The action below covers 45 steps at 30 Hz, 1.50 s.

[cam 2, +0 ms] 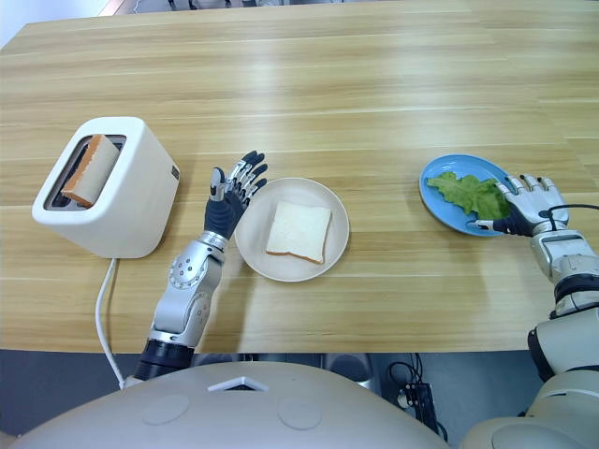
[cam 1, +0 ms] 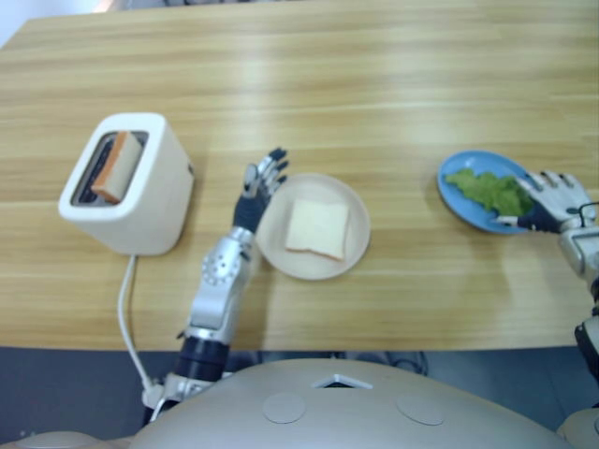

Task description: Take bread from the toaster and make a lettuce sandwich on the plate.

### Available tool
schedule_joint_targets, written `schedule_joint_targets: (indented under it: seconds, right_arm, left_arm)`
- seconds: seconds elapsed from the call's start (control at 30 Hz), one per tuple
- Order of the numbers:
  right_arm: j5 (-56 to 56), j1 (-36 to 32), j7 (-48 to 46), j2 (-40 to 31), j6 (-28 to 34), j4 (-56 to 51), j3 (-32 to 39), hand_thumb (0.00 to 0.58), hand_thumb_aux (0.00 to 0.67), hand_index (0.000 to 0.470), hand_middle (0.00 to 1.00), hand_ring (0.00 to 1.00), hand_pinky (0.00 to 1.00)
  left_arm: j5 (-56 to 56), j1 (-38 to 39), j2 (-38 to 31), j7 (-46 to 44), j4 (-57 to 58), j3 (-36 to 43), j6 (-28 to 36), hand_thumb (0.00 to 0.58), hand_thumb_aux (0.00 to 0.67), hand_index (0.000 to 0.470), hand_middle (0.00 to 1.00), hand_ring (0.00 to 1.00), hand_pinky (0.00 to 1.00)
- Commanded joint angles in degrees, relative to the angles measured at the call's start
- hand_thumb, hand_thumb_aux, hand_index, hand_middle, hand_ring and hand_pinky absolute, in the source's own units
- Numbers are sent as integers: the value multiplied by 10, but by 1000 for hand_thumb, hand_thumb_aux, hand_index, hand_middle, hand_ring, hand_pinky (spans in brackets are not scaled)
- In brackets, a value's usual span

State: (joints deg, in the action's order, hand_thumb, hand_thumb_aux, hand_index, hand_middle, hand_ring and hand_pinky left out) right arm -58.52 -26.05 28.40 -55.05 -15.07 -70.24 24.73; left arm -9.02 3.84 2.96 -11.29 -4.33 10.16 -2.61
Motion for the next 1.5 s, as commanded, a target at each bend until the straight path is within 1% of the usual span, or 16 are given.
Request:
schedule_joint_targets:
  seconds: [0.03, 0.07, 0.1, 0.17, 0.23, 0.27, 0.67, 0.9, 0.97, 1.07, 1.2, 1.37, 1.5]
  right_arm:
    - [19, -4, 0, -2, -1, -6, 12, 441, 342, 235, 0, 0, 0]
    - [22, -4, -1, -4, -2, -6, 12, 441, 342, 235, 0, 0, 0]
    - [27, -4, 0, -5, -2, -5, 11, 580, 670, 460, 796, 796, 796]
    - [33, -4, 1, -9, -4, -3, 10, 580, 670, 460, 953, 953, 953]
    - [38, -4, 1, -13, -6, -1, 11, 580, 670, 460, 996, 996, 996]
    - [40, -4, 1, -13, -6, 0, 12, 580, 670, 460, 1000, 1000, 1000]
    - [59, -5, 16, -11, -11, 1, 13, 580, 670, 460, 1000, 1000, 1000]
    - [86, -8, 23, -28, -42, 27, -4, 580, 670, 460, 1000, 1000, 1000]
    - [107, -4, 23, -36, -64, 42, -19, 580, 670, 460, 1000, 1000, 1000]
    - [158, 21, 10, -57, -105, 104, -58, 580, 670, 460, 1000, 1000, 1000]
    - [222, 64, -22, -77, -133, 195, -113, 580, 670, 460, 1000, 1000, 1000]
    - [285, 126, -66, -86, -125, 339, -192, 580, 670, 460, 1000, 1000, 1000]
    - [325, 163, -114, -78, -96, 453, -251, 580, 670, 460, 1000, 1000, 1000]
  left_arm:
    - [4, 10, 1, 5, -15, 2, 10, 0, 0, 0, 0, 0, 0]
    - [4, 10, 1, 5, -16, 2, 10, 0, 0, 0, 0, 0, 0]
    - [4, 11, 1, 5, -17, 3, 11, 0, 0, 0, 0, 0, 0]
    - [5, 12, 0, 5, -19, 3, 12, 0, 0, 0, 0, 0, 0]
    - [5, 13, 0, 5, -20, 3, 13, 0, 0, 0, 0, 0, 0]
    - [5, 14, 0, 5, -21, 3, 13, 0, 0, 0, 0, 0, 0]
    - [7, 15, -2, 4, -20, 2, 15, 0, 0, 0, 0, 0, 0]
    - [7, 13, -1, 5, -15, 0, 12, 0, 0, 0, 0, 0, 0]
    - [7, 11, 0, 5, -11, -1, 11, 0, 0, 0, 0, 0, 0]
    - [6, 8, 2, 6, -4, -3, 8, 0, 0, 0, 0, 0, 0]
    - [5, 5, 3, 7, 4, -6, 4, 0, 0, 0, 0, 0, 0]
    - [3, -1, 3, 7, 17, -11, -3, 0, 0, 0, 0, 0, 0]
    - [1, -7, 3, 6, 29, -18, -9, 0, 0, 0, 0, 0, 0]
